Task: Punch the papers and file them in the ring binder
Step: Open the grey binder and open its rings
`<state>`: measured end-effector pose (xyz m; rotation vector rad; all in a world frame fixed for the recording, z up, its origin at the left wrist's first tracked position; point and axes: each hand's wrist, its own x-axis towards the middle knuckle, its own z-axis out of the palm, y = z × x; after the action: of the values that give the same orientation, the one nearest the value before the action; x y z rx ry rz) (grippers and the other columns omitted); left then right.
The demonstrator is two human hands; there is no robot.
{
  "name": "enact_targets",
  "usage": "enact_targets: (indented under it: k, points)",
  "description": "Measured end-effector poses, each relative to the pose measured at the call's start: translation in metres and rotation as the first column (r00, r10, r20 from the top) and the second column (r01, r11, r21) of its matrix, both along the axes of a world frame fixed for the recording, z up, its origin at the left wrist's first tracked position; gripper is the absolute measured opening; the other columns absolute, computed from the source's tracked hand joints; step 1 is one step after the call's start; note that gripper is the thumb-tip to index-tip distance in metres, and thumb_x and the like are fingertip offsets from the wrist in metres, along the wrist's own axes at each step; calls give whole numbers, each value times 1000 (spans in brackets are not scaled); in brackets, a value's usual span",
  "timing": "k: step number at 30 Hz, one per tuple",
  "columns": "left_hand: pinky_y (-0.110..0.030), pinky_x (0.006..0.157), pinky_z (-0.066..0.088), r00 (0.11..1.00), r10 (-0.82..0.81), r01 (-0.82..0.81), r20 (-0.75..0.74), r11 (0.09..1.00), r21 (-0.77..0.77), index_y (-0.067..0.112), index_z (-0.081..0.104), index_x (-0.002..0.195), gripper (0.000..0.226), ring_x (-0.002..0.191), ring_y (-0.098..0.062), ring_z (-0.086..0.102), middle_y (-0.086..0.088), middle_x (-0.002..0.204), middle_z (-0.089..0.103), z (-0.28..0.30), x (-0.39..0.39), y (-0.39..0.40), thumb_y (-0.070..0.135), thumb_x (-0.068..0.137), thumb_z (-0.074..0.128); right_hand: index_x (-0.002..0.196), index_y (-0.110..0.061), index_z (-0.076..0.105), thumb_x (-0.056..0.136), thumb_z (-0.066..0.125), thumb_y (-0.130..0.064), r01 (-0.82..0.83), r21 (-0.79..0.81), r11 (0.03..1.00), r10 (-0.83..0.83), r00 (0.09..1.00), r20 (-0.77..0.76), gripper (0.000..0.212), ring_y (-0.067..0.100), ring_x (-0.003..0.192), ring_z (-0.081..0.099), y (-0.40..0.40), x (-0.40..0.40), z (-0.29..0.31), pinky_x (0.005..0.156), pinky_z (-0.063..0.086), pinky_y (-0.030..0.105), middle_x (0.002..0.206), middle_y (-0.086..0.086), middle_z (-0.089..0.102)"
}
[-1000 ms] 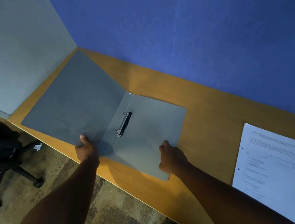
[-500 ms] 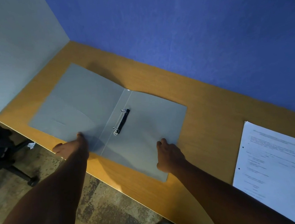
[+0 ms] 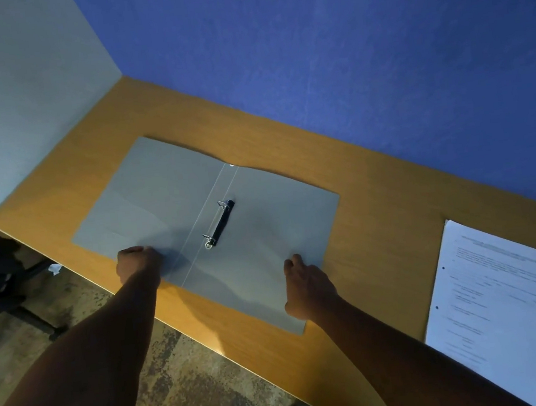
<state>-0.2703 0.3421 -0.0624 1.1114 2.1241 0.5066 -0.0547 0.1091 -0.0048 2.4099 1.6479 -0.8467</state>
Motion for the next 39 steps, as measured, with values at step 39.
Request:
enact_targets:
  k: [39]
  points:
    - [-36,84,55,631,-714,745,-303,666,-20,24,66,113,31,103,-23,66,0,107,70,22,106,-38,36,85,70,125,-6,44,80,68,-16,89,-3,996,-89,991,-96,52,28,103,59,-1,3,6,73,47,31,128,11,41]
